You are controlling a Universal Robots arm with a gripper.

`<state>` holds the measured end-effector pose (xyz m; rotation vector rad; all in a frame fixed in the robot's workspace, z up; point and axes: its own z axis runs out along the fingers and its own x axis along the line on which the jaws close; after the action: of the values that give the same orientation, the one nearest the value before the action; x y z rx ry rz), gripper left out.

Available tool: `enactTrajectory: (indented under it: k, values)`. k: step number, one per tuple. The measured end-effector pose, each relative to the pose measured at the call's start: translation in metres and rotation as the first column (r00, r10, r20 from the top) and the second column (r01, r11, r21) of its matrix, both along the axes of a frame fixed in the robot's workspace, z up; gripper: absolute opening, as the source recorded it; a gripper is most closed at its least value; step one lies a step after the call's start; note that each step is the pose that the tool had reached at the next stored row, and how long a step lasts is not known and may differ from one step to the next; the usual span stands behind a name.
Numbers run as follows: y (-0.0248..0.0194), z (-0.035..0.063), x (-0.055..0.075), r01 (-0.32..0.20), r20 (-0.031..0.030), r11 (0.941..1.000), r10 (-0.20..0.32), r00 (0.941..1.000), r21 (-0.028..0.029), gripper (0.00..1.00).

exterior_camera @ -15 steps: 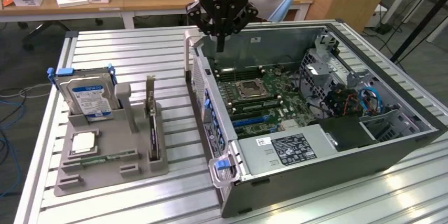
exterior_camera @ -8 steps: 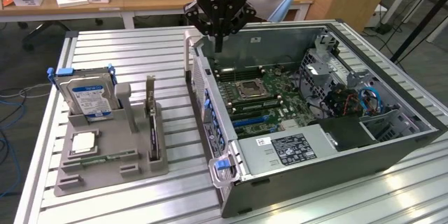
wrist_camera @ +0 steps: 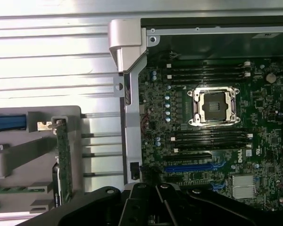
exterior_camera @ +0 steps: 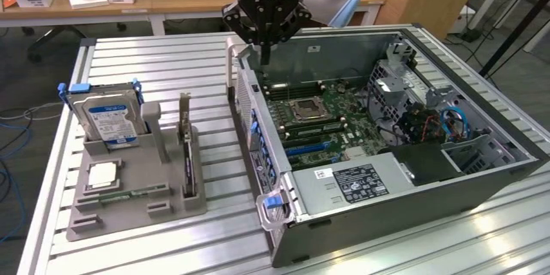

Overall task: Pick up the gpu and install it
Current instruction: 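Reach for the gpu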

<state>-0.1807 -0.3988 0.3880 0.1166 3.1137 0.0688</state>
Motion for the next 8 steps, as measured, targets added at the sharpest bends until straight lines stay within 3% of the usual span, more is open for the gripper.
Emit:
enactTrajectory:
  k: [8]
  values:
    - [0.0000, -0.0004, -0.0040, 0.000, 0.0000, 1.0000, 0.000, 1.0000, 0.0001, 0.11]
